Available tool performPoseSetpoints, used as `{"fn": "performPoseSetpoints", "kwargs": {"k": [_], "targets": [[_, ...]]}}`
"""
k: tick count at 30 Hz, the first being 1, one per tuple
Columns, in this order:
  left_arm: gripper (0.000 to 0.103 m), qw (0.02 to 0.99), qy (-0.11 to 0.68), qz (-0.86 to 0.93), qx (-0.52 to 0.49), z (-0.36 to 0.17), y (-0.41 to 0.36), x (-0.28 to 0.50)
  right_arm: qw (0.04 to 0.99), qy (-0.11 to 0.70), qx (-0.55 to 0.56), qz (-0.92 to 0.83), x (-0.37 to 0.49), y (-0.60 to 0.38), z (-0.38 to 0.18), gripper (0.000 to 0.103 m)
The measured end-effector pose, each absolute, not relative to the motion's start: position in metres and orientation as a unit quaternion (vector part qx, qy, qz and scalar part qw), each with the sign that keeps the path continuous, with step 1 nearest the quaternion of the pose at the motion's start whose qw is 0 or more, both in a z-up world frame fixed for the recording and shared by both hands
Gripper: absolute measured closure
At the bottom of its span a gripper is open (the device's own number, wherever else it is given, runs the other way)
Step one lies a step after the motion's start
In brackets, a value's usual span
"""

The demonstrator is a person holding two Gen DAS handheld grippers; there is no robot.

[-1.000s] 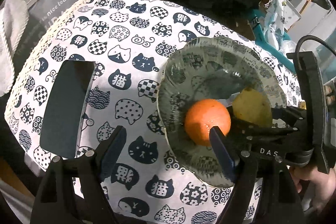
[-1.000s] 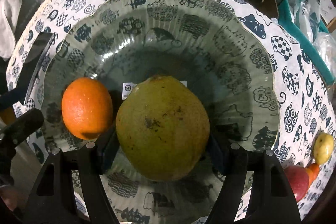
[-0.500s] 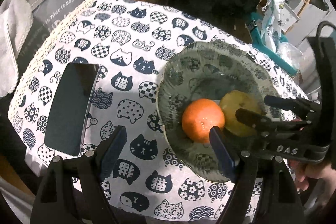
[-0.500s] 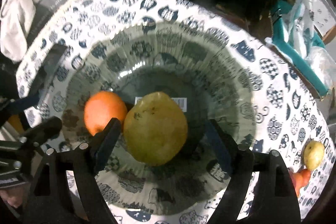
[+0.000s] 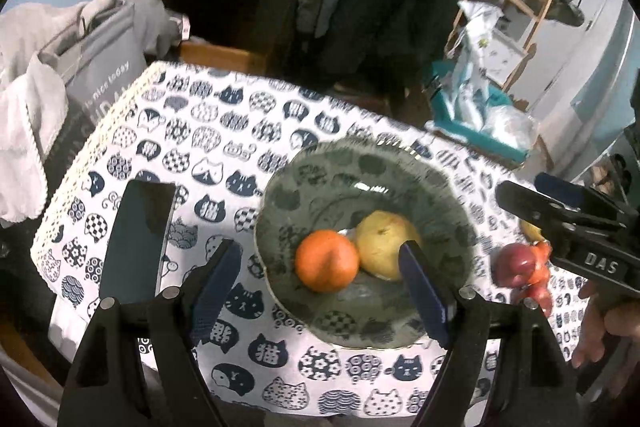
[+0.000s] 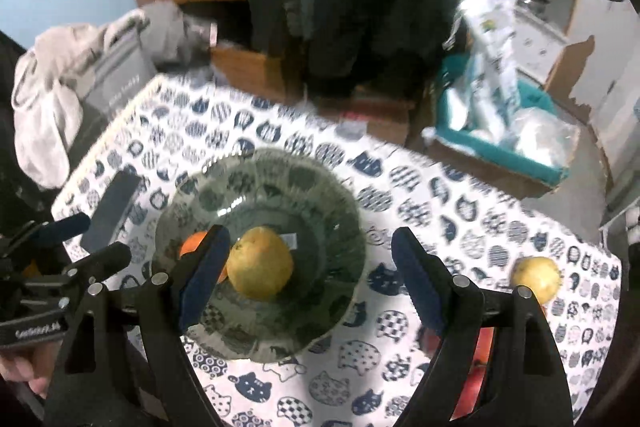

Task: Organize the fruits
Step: 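Raise both open tools away from the bowl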

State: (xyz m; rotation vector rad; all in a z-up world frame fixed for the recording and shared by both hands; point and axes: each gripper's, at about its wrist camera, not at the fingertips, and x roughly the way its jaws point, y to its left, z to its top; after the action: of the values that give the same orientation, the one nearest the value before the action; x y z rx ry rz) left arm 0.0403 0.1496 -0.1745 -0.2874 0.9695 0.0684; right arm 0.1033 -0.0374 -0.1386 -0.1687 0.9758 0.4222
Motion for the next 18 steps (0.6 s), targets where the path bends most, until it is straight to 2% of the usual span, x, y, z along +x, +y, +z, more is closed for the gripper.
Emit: {"fn": "performPoseSetpoints", "kwargs": {"k": [18], "targets": [[0.017,0.921,0.378,0.002,-0.098,-0.092,0.099,0.013,0.918,0.354,-0.054,0.173,0.034,-0.129,-0.048,0.02]]}}
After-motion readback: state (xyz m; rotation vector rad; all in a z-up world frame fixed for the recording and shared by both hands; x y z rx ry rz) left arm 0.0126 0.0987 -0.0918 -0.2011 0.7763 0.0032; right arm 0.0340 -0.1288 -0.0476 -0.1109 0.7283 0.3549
